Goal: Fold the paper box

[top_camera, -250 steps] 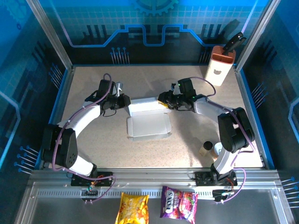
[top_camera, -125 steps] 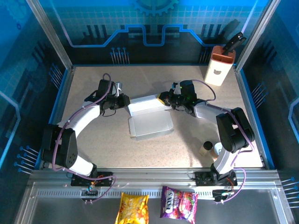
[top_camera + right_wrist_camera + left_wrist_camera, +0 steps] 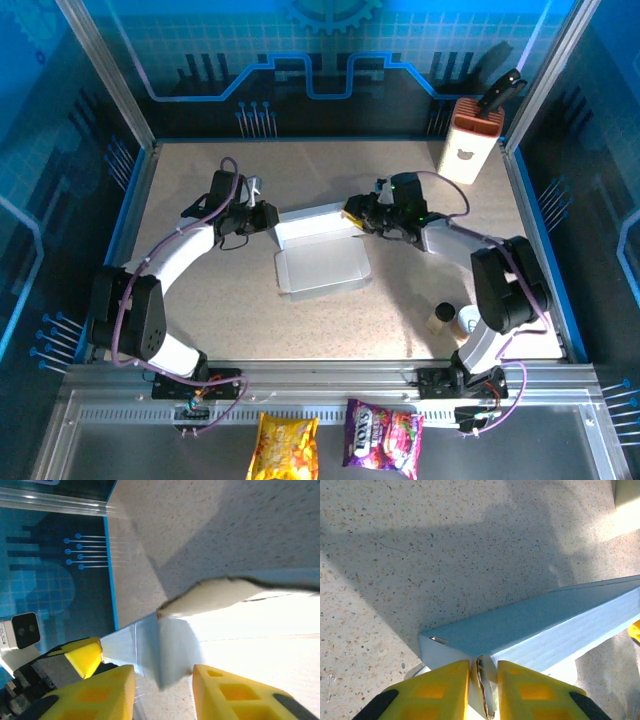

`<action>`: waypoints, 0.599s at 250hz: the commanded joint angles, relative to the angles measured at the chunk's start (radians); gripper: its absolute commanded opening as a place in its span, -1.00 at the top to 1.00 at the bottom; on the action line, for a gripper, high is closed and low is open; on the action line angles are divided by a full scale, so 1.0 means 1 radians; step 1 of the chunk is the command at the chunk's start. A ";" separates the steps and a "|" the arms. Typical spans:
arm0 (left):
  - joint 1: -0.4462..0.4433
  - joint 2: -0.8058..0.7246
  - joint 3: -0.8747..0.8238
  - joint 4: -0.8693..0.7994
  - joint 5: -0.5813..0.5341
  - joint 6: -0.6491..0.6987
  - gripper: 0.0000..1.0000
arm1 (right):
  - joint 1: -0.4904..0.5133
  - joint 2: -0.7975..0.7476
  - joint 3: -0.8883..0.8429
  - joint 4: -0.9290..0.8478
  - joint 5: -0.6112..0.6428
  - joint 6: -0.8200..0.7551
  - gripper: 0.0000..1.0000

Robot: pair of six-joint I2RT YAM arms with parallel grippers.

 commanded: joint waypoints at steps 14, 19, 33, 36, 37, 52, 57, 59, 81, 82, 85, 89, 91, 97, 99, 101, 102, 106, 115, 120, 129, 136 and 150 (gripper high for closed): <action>0.005 -0.015 -0.020 -0.069 -0.050 0.020 0.59 | -0.057 -0.122 -0.026 -0.215 0.071 -0.182 0.15; 0.005 -0.017 -0.021 -0.068 -0.052 0.020 0.58 | -0.065 -0.127 -0.031 -0.224 0.075 -0.194 0.14; 0.005 -0.023 -0.025 -0.069 -0.061 0.022 0.60 | -0.082 -0.132 -0.052 -0.240 0.081 -0.222 0.12; 0.005 -0.023 -0.025 -0.068 -0.064 0.022 0.60 | -0.085 -0.131 -0.057 -0.239 0.082 -0.227 0.12; 0.004 -0.025 -0.026 -0.069 -0.064 0.021 0.60 | -0.086 -0.132 -0.058 -0.240 0.082 -0.229 0.11; 0.006 -0.029 -0.030 -0.066 -0.072 0.024 0.61 | -0.103 -0.120 -0.079 -0.232 0.082 -0.254 0.09; 0.003 -0.029 -0.029 -0.063 -0.072 0.026 0.61 | -0.110 -0.113 -0.084 -0.227 0.077 -0.260 0.09; 0.005 -0.029 -0.030 -0.064 -0.072 0.026 0.61 | -0.111 -0.109 -0.085 -0.225 0.077 -0.262 0.09; 0.008 -0.031 -0.029 -0.066 -0.077 0.030 0.62 | -0.123 -0.072 -0.092 -0.189 0.058 -0.283 0.08; 0.009 -0.031 -0.029 -0.066 -0.077 0.030 0.62 | -0.124 -0.071 -0.093 -0.188 0.059 -0.284 0.08; 0.008 -0.031 -0.030 -0.068 -0.078 0.029 0.62 | -0.124 -0.064 -0.092 -0.183 0.058 -0.287 0.07; 0.008 -0.031 -0.029 -0.067 -0.079 0.030 0.62 | -0.124 -0.057 -0.093 -0.175 0.057 -0.290 0.07; 0.007 -0.032 -0.028 -0.067 -0.078 0.030 0.62 | -0.124 -0.054 -0.093 -0.170 0.056 -0.291 0.06; 0.008 -0.032 -0.030 -0.066 -0.078 0.031 0.63 | -0.124 -0.042 -0.094 -0.154 0.048 -0.291 0.06; 0.007 -0.032 -0.030 -0.067 -0.079 0.031 0.63 | -0.124 -0.039 -0.094 -0.148 0.047 -0.291 0.05; 0.009 -0.032 -0.030 -0.067 -0.078 0.031 0.63 | -0.123 -0.034 -0.094 -0.143 0.046 -0.292 0.05; 0.010 -0.032 -0.030 -0.068 -0.079 0.031 0.63 | -0.122 -0.032 -0.094 -0.141 0.045 -0.292 0.05; 0.009 -0.033 -0.029 -0.069 -0.080 0.032 0.63 | -0.122 -0.024 -0.094 -0.130 0.040 -0.290 0.05; 0.009 -0.035 -0.029 -0.069 -0.081 0.033 0.63 | -0.122 -0.004 -0.095 -0.105 0.039 -0.286 0.03; 0.010 -0.036 -0.029 -0.070 -0.081 0.033 0.63 | -0.121 0.005 -0.095 -0.091 0.038 -0.284 0.02; 0.010 -0.038 -0.031 -0.070 -0.083 0.033 0.63 | -0.121 0.026 -0.097 -0.066 0.037 -0.277 0.01; 0.010 -0.040 -0.030 -0.070 -0.081 0.034 0.63 | -0.121 0.040 -0.098 -0.043 0.037 -0.270 0.00; 0.012 -0.041 -0.031 -0.073 -0.082 0.033 0.63 | -0.121 0.070 -0.101 -0.006 0.038 -0.251 -0.07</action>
